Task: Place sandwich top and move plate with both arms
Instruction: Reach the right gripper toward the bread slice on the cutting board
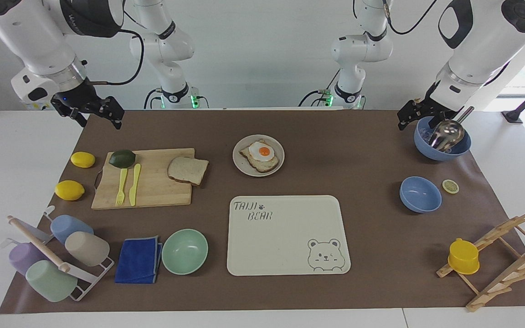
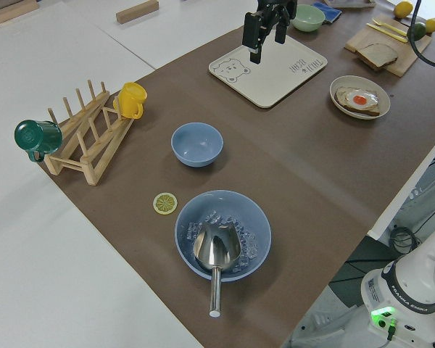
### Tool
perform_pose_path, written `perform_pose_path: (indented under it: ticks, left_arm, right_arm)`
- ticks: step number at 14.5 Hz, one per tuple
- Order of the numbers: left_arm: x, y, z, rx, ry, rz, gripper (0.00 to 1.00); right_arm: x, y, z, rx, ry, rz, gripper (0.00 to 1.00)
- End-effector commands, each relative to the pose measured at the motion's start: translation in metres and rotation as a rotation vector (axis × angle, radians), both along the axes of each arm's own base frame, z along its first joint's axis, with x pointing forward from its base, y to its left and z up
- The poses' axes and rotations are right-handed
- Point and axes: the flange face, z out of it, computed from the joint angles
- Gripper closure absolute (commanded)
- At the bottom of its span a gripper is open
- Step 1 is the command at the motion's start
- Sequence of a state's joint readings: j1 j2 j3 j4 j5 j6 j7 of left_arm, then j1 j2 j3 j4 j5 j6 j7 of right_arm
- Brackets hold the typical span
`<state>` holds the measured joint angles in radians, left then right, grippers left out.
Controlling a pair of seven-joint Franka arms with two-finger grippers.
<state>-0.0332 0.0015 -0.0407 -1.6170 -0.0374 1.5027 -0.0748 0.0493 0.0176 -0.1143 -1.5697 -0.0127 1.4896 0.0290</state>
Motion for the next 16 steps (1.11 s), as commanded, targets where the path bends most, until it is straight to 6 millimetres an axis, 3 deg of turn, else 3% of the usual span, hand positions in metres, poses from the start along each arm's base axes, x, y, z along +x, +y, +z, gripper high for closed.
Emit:
perform_pose_path:
  ticks: [1, 8, 9, 12, 15, 16]
  left_arm:
    - [-0.005, -0.001, 0.005, 0.014, 0.003, 0.007, 0.0]
    - [-0.005, 0.0, 0.005, 0.014, 0.005, 0.009, 0.0]
    - [-0.005, 0.0, 0.005, 0.014, 0.003, 0.009, 0.0]
    - [-0.005, -0.001, 0.005, 0.013, 0.0, 0.007, 0.0]
    - [-0.004, 0.0, 0.004, 0.013, 0.0, 0.009, 0.0]
    - [-0.004, 0.0, 0.005, 0.013, -0.001, 0.009, 0.0]
  right_arm:
    - [-0.003, 0.002, -0.001, 0.034, -0.006, 0.029, 0.0]
    - [-0.007, 0.01, -0.002, 0.047, -0.015, 0.042, 0.0]
    - [-0.003, 0.026, -0.012, 0.041, -0.044, 0.079, 0.0]
    - [-0.006, 0.11, -0.067, -0.041, -0.053, 0.123, 0.0]
    - [0.003, 0.215, -0.156, -0.21, -0.018, 0.09, 0.0]
    - [0.004, 0.229, -0.177, -0.237, -0.022, 0.074, 0.0]
